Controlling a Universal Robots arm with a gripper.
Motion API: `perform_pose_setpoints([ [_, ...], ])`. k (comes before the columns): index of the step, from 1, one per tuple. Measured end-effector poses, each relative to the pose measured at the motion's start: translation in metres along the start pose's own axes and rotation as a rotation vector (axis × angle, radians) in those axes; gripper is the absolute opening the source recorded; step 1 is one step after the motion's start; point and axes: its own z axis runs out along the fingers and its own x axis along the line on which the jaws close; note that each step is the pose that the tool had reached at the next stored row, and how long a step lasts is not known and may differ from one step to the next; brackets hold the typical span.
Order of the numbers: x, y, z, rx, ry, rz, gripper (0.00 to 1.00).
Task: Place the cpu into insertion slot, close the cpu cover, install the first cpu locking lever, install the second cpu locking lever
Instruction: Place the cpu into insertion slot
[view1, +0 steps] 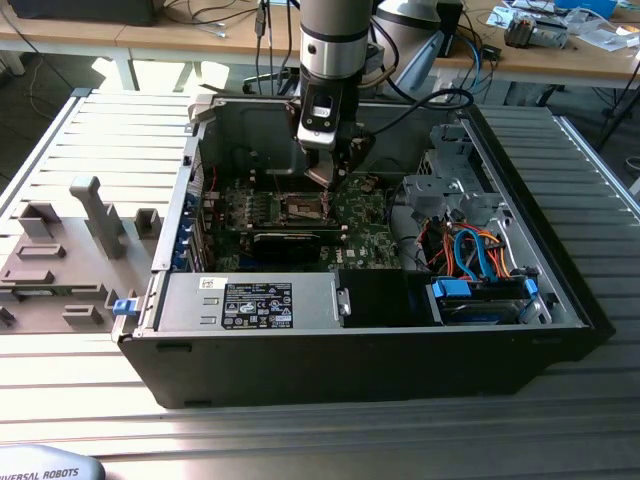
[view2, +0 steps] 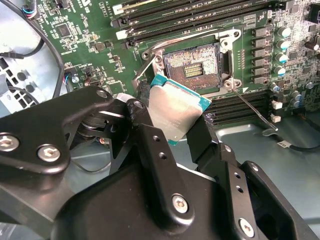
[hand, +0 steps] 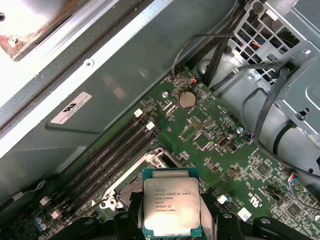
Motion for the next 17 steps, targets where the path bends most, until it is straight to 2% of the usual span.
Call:
perform_pose_setpoints([
  [17, 0.0, -0.0001, 0.0009, -0.0001, -0.0009, 0.01, 0.54],
])
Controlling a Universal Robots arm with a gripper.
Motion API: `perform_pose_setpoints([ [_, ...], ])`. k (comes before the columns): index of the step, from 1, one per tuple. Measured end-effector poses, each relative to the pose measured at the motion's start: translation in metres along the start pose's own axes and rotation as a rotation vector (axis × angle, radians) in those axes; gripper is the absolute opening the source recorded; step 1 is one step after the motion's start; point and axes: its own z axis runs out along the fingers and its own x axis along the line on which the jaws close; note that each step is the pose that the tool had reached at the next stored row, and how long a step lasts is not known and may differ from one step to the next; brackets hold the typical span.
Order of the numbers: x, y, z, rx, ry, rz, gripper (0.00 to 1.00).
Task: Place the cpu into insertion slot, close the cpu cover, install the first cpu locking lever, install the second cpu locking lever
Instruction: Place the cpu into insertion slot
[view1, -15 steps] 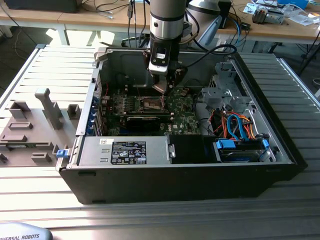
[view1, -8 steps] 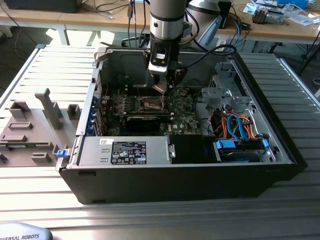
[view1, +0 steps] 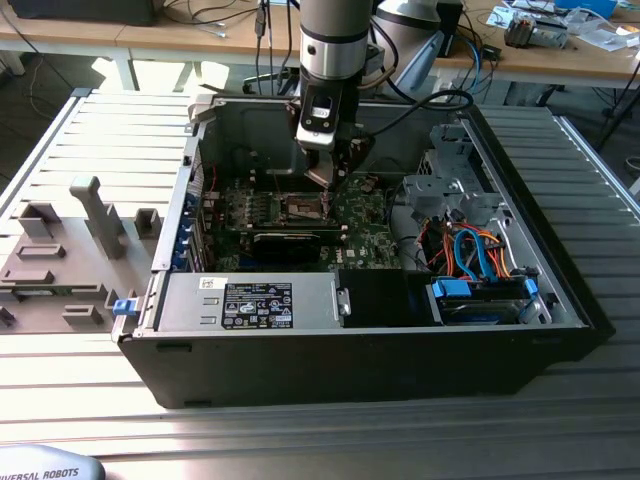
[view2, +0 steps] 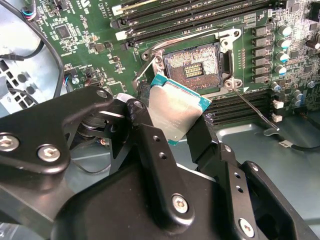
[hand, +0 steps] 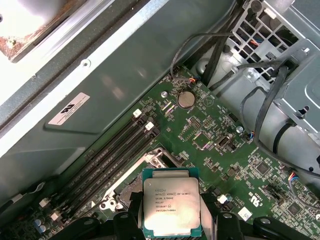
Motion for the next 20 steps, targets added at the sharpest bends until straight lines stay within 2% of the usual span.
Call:
perform_pose_setpoints([
  [20, 0.0, -0.0002, 0.0018, -0.0002, -0.0008, 0.01, 0.54],
])
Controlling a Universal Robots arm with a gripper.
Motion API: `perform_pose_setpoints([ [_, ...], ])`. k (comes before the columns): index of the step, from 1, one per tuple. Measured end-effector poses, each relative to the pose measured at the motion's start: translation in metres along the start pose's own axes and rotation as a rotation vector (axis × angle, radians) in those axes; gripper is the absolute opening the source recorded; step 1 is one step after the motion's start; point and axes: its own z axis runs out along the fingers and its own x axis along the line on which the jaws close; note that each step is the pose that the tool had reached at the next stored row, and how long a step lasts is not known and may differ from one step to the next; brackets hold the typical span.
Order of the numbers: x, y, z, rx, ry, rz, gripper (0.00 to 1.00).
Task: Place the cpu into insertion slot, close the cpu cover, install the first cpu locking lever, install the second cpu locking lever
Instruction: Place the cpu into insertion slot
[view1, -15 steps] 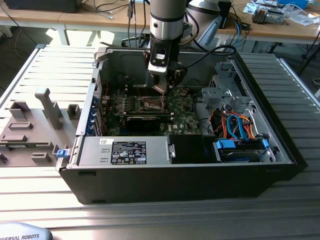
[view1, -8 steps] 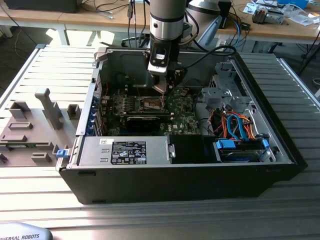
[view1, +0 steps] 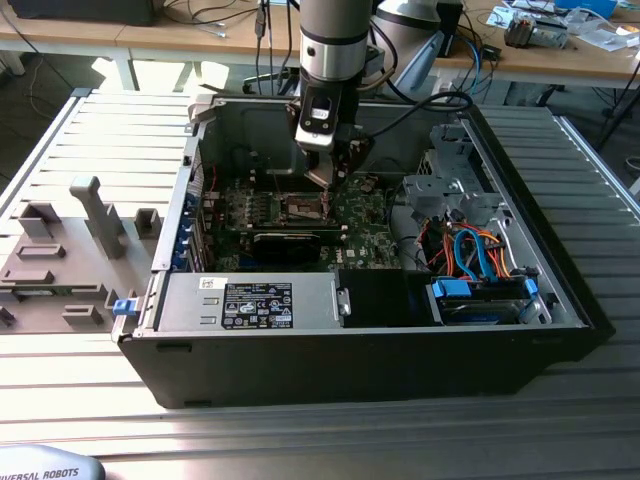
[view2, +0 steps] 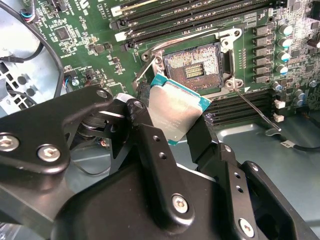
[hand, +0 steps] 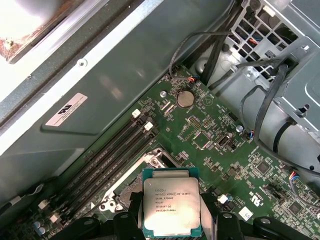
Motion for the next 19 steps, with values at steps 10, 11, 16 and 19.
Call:
perform_pose_setpoints([
  [10, 0.0, -0.0001, 0.0008, -0.0001, -0.0004, 0.005, 0.54],
  [11, 0.0, -0.0001, 0.0009, -0.0001, -0.0005, 0.005, 0.54],
  [16, 0.0, -0.0001, 0.0013, -0.0001, -0.001, 0.011, 0.54],
  [19, 0.0, -0.0001, 0.0016, -0.0003, -0.0018, 0.022, 0.54],
])
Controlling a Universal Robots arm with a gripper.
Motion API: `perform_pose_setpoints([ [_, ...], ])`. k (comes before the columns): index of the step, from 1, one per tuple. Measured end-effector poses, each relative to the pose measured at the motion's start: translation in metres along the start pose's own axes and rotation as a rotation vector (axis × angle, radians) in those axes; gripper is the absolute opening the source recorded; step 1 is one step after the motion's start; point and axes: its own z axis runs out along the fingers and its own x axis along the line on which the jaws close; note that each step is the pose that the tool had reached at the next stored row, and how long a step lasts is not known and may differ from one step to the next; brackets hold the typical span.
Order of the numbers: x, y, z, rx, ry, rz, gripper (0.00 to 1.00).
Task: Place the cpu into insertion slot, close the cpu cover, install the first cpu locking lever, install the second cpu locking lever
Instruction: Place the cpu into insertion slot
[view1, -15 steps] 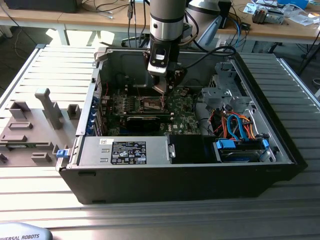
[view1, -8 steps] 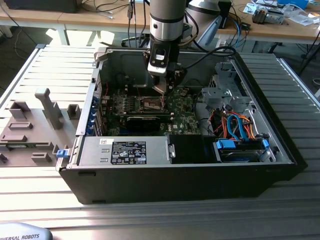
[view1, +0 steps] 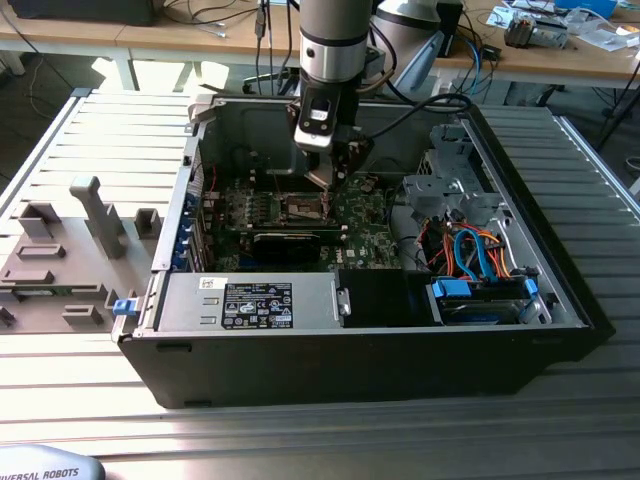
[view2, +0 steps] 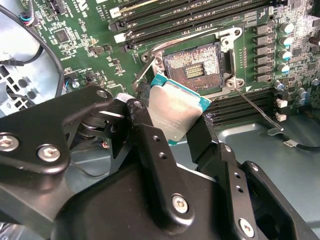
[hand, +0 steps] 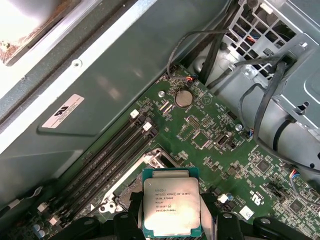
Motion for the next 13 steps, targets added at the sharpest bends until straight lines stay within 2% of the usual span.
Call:
perform_pose_setpoints([
  [3, 0.0, 0.0, 0.0003, 0.0014, -0.0023, 0.005, 0.54],
  [7, 0.0008, 0.0007, 0.0003, 0.0094, -0.0103, 0.006, 0.54],
  [9, 0.0018, 0.0017, 0.0001, 0.0172, -0.0185, 0.007, 0.54],
  [10, 0.0025, 0.0021, 0.0001, 0.0187, -0.0202, 0.008, 0.54],
  [13, 0.0058, 0.0006, -0.0002, 0.018, -0.0215, 0.01, 0.54],
])
